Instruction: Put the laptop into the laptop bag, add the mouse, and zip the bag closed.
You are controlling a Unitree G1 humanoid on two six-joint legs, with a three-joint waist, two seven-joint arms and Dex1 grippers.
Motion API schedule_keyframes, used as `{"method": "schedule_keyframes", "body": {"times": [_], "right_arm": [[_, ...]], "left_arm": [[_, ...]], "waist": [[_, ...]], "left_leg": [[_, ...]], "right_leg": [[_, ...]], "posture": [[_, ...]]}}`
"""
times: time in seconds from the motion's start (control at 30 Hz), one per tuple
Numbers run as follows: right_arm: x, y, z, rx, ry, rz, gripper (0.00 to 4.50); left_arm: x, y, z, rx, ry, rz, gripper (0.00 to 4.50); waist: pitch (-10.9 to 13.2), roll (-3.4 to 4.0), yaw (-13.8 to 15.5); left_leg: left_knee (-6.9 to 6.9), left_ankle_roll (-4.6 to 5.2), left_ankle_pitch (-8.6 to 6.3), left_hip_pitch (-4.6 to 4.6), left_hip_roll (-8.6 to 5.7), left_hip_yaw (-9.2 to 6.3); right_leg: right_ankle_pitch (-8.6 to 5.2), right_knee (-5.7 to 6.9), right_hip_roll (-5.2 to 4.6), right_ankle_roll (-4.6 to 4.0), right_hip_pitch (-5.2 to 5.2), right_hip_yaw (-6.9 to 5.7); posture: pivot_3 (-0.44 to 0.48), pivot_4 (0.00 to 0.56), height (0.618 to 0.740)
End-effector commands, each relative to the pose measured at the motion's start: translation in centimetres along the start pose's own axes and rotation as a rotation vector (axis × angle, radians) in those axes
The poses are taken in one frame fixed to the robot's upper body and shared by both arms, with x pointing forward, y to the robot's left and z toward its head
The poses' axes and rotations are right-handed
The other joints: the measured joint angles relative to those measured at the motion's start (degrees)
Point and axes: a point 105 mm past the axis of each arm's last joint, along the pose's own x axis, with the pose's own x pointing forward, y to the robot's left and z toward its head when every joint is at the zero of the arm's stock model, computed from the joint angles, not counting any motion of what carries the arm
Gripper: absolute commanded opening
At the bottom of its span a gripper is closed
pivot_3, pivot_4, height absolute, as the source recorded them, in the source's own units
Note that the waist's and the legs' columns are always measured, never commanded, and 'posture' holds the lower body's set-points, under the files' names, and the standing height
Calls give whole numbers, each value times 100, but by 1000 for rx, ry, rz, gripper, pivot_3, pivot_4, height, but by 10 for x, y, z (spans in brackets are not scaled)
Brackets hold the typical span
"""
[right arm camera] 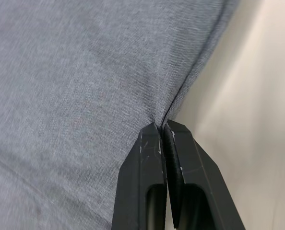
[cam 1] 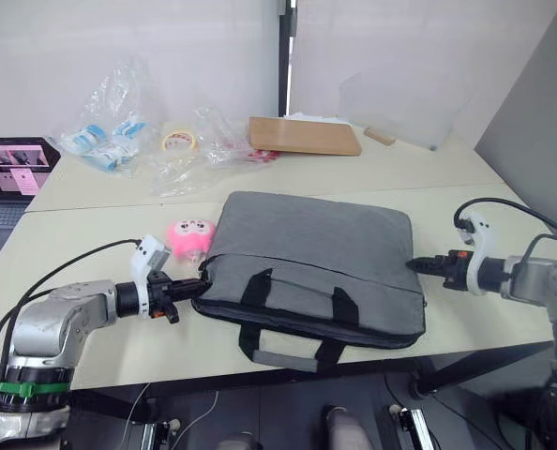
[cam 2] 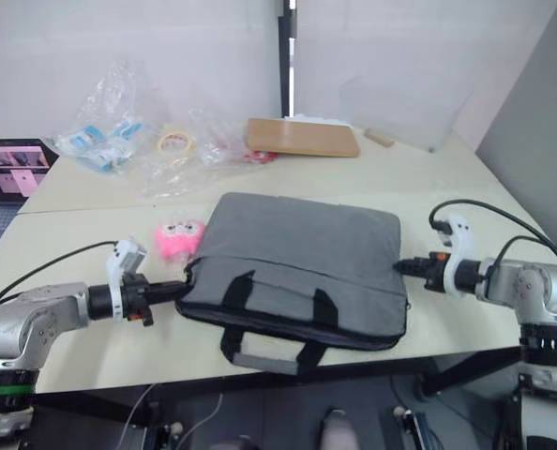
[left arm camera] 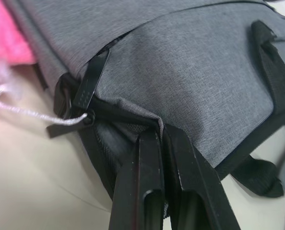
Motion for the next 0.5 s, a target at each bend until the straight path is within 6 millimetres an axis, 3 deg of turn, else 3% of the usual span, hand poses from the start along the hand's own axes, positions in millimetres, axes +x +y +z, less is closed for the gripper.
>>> {"method": "schedule_keyframes", "body": {"times": [0.03, 0.13, 0.27, 0.5], "right_arm": [[6, 6, 23, -55, -68, 24, 34], [17, 12, 32, -72, -85, 40, 34], [29, 18, 41, -71, -120, 52, 34], [39, 22, 52, -78, -152, 57, 34]], "left_arm": [[-6, -7, 13, 31, -49, 9, 0], [-13, 3, 14, 12, -81, 83, 0], [-20, 5, 2, 2, -64, 116, 0], [-24, 2, -2, -2, -51, 112, 0]], "waist": [[0, 0, -2], [0, 1, -37], [0, 1, -94], [1, 3, -154]], "left_leg": [[-1, 0, 0, 1, 0, 0], [-2, -1, 0, 3, -12, 2], [-12, -3, 0, 14, -6, 6], [-17, -9, -2, 18, 8, 11]], "right_leg": [[0, 0, 0, 0, 0, 0], [0, 0, 1, -1, 0, 1], [1, 4, 6, -4, 0, 5], [1, 1, 21, -9, 0, 7]], "posture": [[0, 150, 740], [0, 150, 740], [0, 150, 740], [0, 150, 740]]}}
